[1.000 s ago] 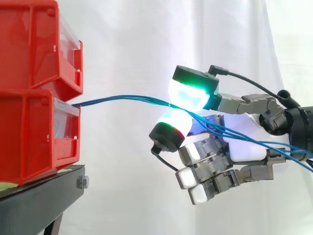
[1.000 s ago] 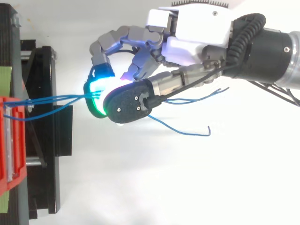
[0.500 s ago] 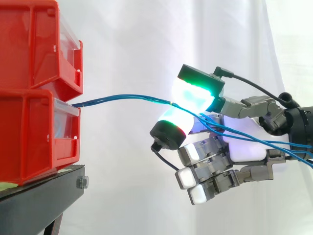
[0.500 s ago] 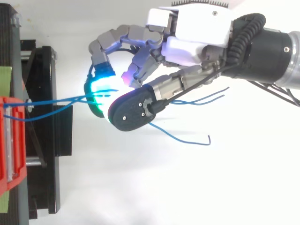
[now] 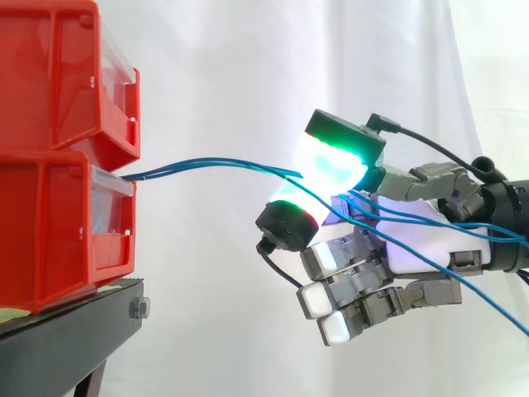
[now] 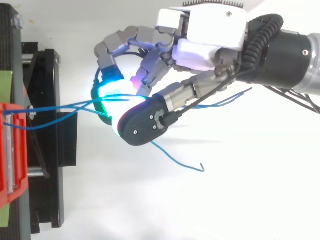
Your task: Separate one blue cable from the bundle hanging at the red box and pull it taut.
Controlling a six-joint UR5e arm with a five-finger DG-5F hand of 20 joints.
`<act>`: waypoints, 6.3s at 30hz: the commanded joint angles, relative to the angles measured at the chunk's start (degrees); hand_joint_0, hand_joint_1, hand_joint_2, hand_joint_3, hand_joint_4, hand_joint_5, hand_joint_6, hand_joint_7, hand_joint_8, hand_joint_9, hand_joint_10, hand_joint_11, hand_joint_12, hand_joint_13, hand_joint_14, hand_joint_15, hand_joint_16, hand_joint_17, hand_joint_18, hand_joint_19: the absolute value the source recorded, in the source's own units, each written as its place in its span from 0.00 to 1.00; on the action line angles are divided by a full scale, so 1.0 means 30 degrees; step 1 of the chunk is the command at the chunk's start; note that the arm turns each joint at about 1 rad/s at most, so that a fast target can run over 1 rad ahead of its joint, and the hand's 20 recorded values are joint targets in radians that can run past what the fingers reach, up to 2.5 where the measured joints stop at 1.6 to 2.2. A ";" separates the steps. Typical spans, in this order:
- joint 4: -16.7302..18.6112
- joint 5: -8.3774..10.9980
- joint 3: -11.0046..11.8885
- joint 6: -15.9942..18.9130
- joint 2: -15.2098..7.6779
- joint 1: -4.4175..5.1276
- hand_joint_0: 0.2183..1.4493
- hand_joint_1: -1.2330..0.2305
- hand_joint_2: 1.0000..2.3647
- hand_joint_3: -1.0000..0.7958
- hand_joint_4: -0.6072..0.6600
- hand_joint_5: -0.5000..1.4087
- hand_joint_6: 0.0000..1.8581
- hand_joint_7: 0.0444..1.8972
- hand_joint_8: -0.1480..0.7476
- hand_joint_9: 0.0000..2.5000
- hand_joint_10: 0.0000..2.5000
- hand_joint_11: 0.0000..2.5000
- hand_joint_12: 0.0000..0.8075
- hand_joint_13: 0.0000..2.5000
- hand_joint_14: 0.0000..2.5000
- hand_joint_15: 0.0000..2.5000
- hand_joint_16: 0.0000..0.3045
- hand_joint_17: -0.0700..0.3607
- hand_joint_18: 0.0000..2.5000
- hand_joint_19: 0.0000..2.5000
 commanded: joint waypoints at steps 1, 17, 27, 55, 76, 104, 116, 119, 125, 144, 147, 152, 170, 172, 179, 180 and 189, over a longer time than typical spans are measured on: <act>0.0005 -0.0001 0.0007 -0.0021 -0.0015 0.0000 0.35 0.16 0.00 0.28 0.46 0.19 0.48 0.77 0.44 0.42 0.01 0.26 0.38 0.42 0.01 0.15 0.09 0.30 0.35 0.15; 0.0034 -0.0001 0.0007 -0.0079 -0.0015 0.0000 0.29 0.50 0.00 0.28 0.54 0.19 0.42 0.68 0.47 0.42 0.01 0.25 0.40 0.42 0.01 0.16 0.11 0.34 0.33 0.20; 0.0034 -0.0001 -0.0022 -0.0021 0.0014 0.0000 0.30 0.32 0.01 0.44 0.57 0.17 0.45 0.72 0.48 0.40 0.01 0.24 0.43 0.41 0.01 0.16 0.13 0.37 0.34 0.21; 0.0034 -0.0001 0.0007 -0.0021 -0.0015 0.0029 0.39 0.24 0.00 0.28 0.56 0.17 0.46 0.69 0.45 0.37 0.01 0.25 0.40 0.39 0.01 0.15 0.12 0.36 0.34 0.18; 0.0034 0.0058 -0.0022 -0.0050 -0.0015 0.0029 0.24 0.51 0.00 0.28 0.57 0.19 0.41 0.64 0.47 0.38 0.01 0.23 0.43 0.39 0.01 0.16 0.14 0.39 0.35 0.21; 0.0064 0.0116 -0.0022 -0.0079 -0.0015 0.0058 0.40 0.29 0.00 0.30 0.48 0.15 0.47 0.67 0.41 0.31 0.01 0.21 0.39 0.34 0.01 0.14 0.13 0.37 0.31 0.18; 0.0064 0.0146 0.0007 -0.0050 -0.0015 0.0088 0.45 0.29 0.00 0.28 0.48 0.14 0.45 0.67 0.39 0.31 0.00 0.16 0.36 0.33 0.00 0.10 0.11 0.34 0.29 0.14; 0.0034 0.0146 0.0007 -0.0021 0.0014 0.0088 0.44 0.29 0.00 0.30 0.48 0.14 0.45 0.66 0.38 0.31 0.00 0.15 0.35 0.33 0.00 0.09 0.11 0.33 0.28 0.14; 0.0034 0.0146 -0.0022 -0.0021 -0.0015 0.0117 0.42 0.31 0.01 0.39 0.51 0.14 0.43 0.61 0.38 0.31 0.00 0.13 0.33 0.32 0.00 0.07 0.09 0.31 0.27 0.12; 0.0034 0.0146 -0.0022 0.0008 -0.0015 0.0146 0.49 0.29 0.02 0.47 0.53 0.14 0.43 0.59 0.39 0.31 0.00 0.16 0.26 0.31 0.00 0.07 0.04 0.23 0.21 0.08; 0.0034 0.0146 -0.0022 -0.0021 0.0014 0.0146 0.49 0.29 0.02 0.46 0.53 0.14 0.43 0.59 0.40 0.34 0.01 0.23 0.24 0.34 0.00 0.09 0.03 0.21 0.21 0.08; 0.0064 0.0146 0.0007 -0.0021 -0.0015 0.0117 0.49 0.29 0.02 0.45 0.53 0.14 0.43 0.58 0.41 0.38 0.01 0.35 0.24 0.37 0.01 0.16 0.02 0.20 0.22 0.08; 0.0064 0.0146 -0.0022 -0.0050 -0.0015 0.0146 0.50 0.31 0.01 0.42 0.53 0.14 0.44 0.56 0.43 0.37 0.01 0.51 0.27 0.47 0.00 0.66 0.08 0.29 0.30 0.28; 0.0064 0.0146 0.0007 -0.0021 -0.0015 0.0117 0.50 0.31 0.01 0.42 0.53 0.14 0.44 0.56 0.42 0.37 0.00 0.52 0.27 0.46 0.07 0.67 0.08 0.29 0.32 0.32; 0.0034 0.0146 0.0007 -0.0021 -0.0015 0.0146 0.50 0.31 0.01 0.42 0.54 0.14 0.44 0.56 0.41 0.34 0.30 0.64 0.29 0.38 0.45 0.62 0.08 0.29 0.37 0.46; 0.0034 0.0146 -0.0022 -0.0021 -0.0015 0.0146 0.50 0.31 0.01 0.42 0.54 0.14 0.44 0.56 0.41 0.34 0.34 0.64 0.29 0.38 0.46 0.63 0.08 0.29 0.37 0.46; 0.0034 0.0146 -0.0022 -0.0050 -0.0015 0.0146 0.50 0.30 0.01 0.42 0.55 0.15 0.44 0.55 0.43 0.30 0.51 0.60 0.31 0.31 0.77 0.61 0.06 0.26 0.44 0.67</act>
